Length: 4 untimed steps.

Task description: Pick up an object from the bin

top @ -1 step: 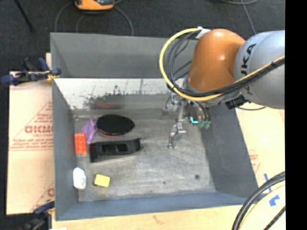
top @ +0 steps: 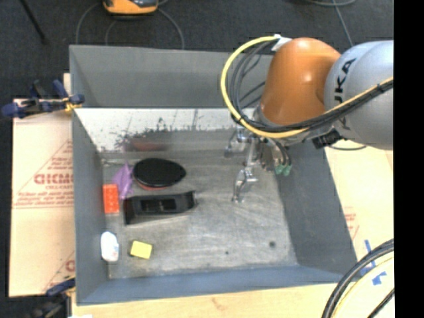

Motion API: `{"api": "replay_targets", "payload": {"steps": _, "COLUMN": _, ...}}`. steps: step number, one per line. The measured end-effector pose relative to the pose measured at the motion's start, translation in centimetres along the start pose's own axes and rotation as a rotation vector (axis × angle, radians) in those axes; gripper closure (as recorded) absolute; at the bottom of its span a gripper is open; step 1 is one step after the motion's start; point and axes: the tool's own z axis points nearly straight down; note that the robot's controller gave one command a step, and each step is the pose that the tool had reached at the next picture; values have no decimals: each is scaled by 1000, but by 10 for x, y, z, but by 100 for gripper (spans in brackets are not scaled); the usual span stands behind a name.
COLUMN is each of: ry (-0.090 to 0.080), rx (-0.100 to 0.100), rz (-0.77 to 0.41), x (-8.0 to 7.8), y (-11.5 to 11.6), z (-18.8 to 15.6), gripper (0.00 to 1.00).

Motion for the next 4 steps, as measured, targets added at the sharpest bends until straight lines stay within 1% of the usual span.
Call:
{"api": "replay_targets", "payload": {"steps": 1, "ry": -3, "rx": 0, "rz": -63, "x": 27, "y": 50, "z": 77, "gripper": 0}}
{"api": "replay_targets", "payload": {"steps": 2, "ry": 4, "rx": 1, "rz": -134, "x": 36, "y": 67, "z": 85, "gripper": 0}}
{"api": "replay_targets", "payload": {"steps": 3, "ry": 0, "rx": -2, "rz": 1, "x": 41, "y": 131, "z": 76, "gripper": 0}}
{"api": "replay_targets", "payload": {"steps": 4, "ry": -25, "rx": -4, "rz": -230, "x": 33, "y": 143, "z": 124, "gripper": 0}}
